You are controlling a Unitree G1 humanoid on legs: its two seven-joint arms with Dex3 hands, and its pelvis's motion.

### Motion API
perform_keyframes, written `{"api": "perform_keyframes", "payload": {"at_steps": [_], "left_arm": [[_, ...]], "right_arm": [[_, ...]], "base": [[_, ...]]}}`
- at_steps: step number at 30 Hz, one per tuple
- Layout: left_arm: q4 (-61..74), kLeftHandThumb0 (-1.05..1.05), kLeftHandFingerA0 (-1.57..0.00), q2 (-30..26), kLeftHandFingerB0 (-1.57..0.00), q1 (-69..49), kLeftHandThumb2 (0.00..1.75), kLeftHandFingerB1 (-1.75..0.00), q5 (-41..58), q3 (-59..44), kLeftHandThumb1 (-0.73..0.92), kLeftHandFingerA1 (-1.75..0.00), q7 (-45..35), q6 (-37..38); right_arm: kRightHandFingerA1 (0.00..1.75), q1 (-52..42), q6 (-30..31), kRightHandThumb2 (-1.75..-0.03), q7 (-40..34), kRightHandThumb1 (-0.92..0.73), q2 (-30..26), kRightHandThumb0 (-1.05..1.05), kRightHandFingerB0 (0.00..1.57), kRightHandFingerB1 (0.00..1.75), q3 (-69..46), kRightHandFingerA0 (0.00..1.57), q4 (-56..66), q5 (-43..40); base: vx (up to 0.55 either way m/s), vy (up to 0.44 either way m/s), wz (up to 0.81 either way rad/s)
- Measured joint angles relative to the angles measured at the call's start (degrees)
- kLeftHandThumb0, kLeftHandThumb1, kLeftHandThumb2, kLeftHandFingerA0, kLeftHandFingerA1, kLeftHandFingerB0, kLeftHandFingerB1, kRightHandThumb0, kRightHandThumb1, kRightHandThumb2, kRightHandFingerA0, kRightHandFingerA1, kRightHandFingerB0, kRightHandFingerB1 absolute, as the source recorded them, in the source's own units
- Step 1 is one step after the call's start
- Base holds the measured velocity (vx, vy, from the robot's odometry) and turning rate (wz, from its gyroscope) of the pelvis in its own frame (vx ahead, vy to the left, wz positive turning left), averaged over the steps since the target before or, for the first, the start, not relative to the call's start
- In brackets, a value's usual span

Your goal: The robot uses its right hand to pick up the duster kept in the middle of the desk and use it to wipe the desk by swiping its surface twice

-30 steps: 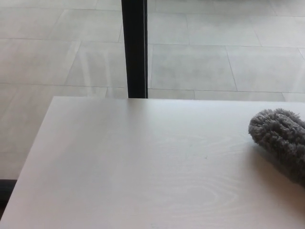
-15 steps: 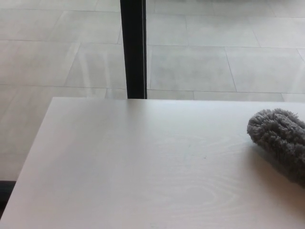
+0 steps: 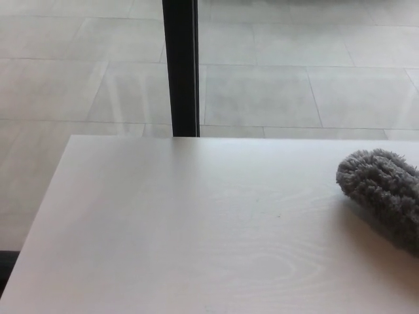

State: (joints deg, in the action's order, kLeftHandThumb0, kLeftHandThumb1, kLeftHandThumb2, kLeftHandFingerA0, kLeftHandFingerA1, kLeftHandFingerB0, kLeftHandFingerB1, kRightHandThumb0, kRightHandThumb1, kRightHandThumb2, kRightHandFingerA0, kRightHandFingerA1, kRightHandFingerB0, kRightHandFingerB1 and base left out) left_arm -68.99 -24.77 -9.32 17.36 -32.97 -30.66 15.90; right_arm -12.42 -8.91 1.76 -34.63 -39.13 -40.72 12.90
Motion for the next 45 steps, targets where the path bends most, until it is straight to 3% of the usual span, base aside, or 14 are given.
{"api": "perform_keyframes", "payload": {"at_steps": [8,9,15,16,19,30,32,33,35,37,40,41,43,45], "left_arm": [[-0.9,-1.05,-0.97,0.0,-0.81,-0.2,0.89,-1.2,-0.1,0.0,0.53,-1.12,0.6,-0.1],[-1.0,-1.05,-0.97,0.0,-0.81,-0.1,0.89,-1.19,-0.1,0.0,0.53,-1.13,0.6,-0.1],[-1.5,-1.05,-1.02,0.0,-0.82,-0.1,0.91,-1.2,-0.1,0.0,0.5,-1.1,1.0,-0.3],[-1.6,-1.05,-1.04,0.0,-0.84,-0.1,0.9,-1.2,-0.1,0.0,0.5,-1.1,1.1,-0.3],[-1.8,-1.05,-0.98,0.0,-0.81,-0.2,0.9,-1.22,-0.1,-0.1,0.49,-1.14,1.4,-0.3],[-2.9,-1.05,-0.97,0.0,-0.79,-0.1,0.88,-1.24,-0.1,-0.1,0.47,-1.16,2.3,-1.2],[-3.1,-1.05,-0.88,-0.1,-0.72,-0.2,1.11,-1.32,-0.1,-0.1,0.31,-1.23,2.3,-1.5],[-3.3,-1.05,-0.86,-0.1,-0.69,-0.6,1.11,-1.31,0.0,-0.3,0.32,-1.23,2.3,-1.8],[-3.7,-1.05,-0.88,-0.1,-0.68,-1.0,1.12,-1.32,0.2,-0.6,0.33,-1.22,2.3,-2.4],[-4.0,-1.05,-0.93,-0.2,-0.73,-1.4,0.86,-1.28,0.3,-0.8,0.5,-1.17,2.4,-2.9],[-4.2,-1.05,-0.91,-0.5,-0.75,-2.0,1.14,-1.25,0.3,-0.9,0.35,-1.17,2.6,-3.6],[-4.2,-1.05,-0.93,-0.6,-0.72,-2.0,0.86,-1.19,0.3,-0.9,0.52,-1.13,2.7,-3.8],[-4.4,-1.05,-0.95,-1.1,-0.74,-2.2,0.85,-1.21,0.3,-0.9,0.5,-1.12,2.9,-4.3],[-4.5,-1.05,-0.93,-1.3,-0.75,-2.4,1.14,-1.3,0.3,-0.9,0.35,-1.17,3.1,-4.6]], "right_arm": [[0.32,-0.6,-0.2,-0.72,1.8,-0.66,5.7,-0.7,0.0,0.3,-8.5,0.0,-9.1,-6.0],[0.45,-0.4,-0.1,-0.97,2.0,-0.58,6.3,-0.73,0.02,0.31,-9.3,0.0,-10.1,-6.6],[0.63,0.5,0.6,-0.95,3.4,-0.58,9.6,-0.77,0.0,0.3,-14.8,0.08,-15.7,-11.1],[0.7,0.7,0.9,-0.64,3.6,-0.8,10.0,-0.68,0.01,0.27,-15.7,0.12,-16.5,-11.8],[0.67,1.2,1.6,-0.64,4.2,-0.81,10.8,-0.69,0.0,0.34,-18.1,0.09,-18.2,-13.9],[0.75,4.5,5.1,-0.65,7.2,-0.8,11.8,-0.69,0.0,0.36,-25.2,0.27,-23.0,-22.4],[0.71,4.6,5.6,-0.64,7.6,-0.79,11.8,-0.69,0.0,0.31,-25.5,0.26,-23.3,-23.4],[0.68,4.6,6.0,-0.97,8.1,-0.61,11.8,-0.71,0.0,0.32,-25.8,0.29,-23.5,-24.6],[0.73,4.4,6.6,-0.64,8.4,-0.77,11.8,-0.71,0.0,0.33,-26.0,0.25,-23.9,-26.1],[0.7,4.0,7.1,-0.98,8.8,-0.61,11.8,-0.73,0.0,0.32,-25.9,0.29,-24.0,-27.5],[0.7,3.5,7.6,-0.64,9.1,-0.79,11.8,-0.72,0.0,0.33,-25.2,0.23,-24.1,-29.7],[0.66,3.2,7.6,-0.95,9.4,-0.62,11.8,-0.75,0.02,0.31,-24.8,0.23,-24.3,-30.2],[0.67,2.6,7.5,-0.96,10.0,-0.61,11.8,-0.76,0.02,0.4,-23.8,0.29,-25.0,-31.3],[0.67,2.0,7.3,-0.92,10.3,-0.59,11.8,-0.72,0.09,0.52,-22.8,0.23,-25.9,-32.2]], "base": [[0.0,0.0,0.0],[0.0,0.0,0.0],[0.0,0.0,0.0],[0.0,0.0,0.0],[0.0,0.0,0.0],[0.0,0.0,0.0],[0.0,0.0,0.0],[0.0,0.0,0.0],[0.0,0.0,0.0],[0.0,0.0,0.0],[0.0,0.0,0.0],[0.0,0.0,0.0],[0.0,0.0,0.0],[0.0,0.0,0.0]]}}
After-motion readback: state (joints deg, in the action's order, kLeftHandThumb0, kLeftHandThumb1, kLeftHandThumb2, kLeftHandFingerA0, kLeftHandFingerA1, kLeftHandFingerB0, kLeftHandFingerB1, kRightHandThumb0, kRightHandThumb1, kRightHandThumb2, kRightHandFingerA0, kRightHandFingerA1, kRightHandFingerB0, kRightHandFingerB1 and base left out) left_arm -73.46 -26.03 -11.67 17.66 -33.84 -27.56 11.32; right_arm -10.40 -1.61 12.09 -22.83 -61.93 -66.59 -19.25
